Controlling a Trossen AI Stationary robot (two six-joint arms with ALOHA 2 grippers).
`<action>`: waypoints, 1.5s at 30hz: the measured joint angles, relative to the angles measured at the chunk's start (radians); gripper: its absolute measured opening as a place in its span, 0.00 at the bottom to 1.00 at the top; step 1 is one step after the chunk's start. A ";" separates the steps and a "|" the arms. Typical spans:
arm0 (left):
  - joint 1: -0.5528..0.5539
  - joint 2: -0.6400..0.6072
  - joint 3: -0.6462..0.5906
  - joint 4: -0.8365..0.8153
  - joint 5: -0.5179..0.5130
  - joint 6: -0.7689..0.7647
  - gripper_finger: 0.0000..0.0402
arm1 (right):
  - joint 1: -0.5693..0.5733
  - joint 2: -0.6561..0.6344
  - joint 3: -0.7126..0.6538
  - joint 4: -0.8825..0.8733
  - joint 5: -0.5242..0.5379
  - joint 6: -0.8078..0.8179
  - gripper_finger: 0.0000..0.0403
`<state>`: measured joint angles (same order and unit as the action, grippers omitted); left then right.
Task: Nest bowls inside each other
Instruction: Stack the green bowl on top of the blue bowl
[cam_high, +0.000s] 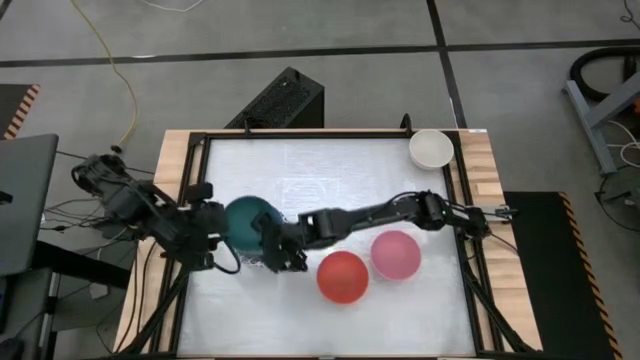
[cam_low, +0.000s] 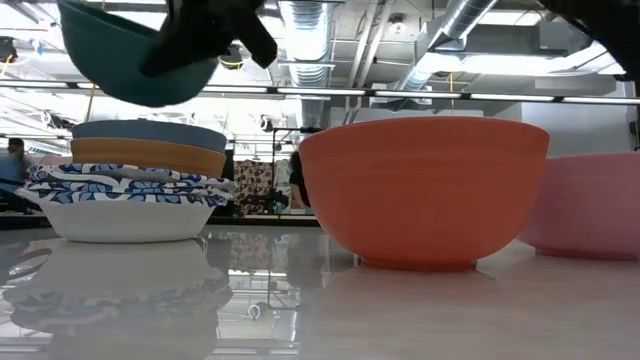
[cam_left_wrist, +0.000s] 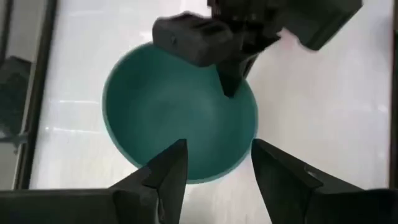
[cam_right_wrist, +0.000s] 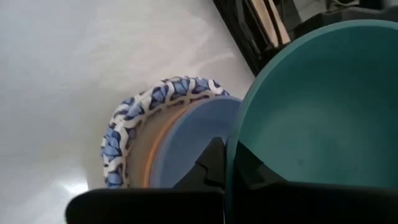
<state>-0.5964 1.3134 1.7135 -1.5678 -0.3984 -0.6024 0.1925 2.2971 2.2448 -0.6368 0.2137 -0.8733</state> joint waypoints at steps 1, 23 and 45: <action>-0.010 -0.008 -0.001 0.000 -0.023 -0.022 0.42 | -0.015 -0.001 0.000 0.000 -0.039 0.013 0.03; -0.120 -0.037 -0.001 -0.003 -0.236 -0.119 0.40 | -0.121 0.014 -0.022 -0.067 -0.440 0.212 0.03; -0.129 -0.036 -0.001 -0.003 -0.237 -0.117 0.40 | -0.140 0.013 -0.038 -0.033 -0.501 0.333 0.41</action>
<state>-0.7254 1.2770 1.7123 -1.5711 -0.6357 -0.7197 0.0525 2.3104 2.2069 -0.6700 -0.2871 -0.5404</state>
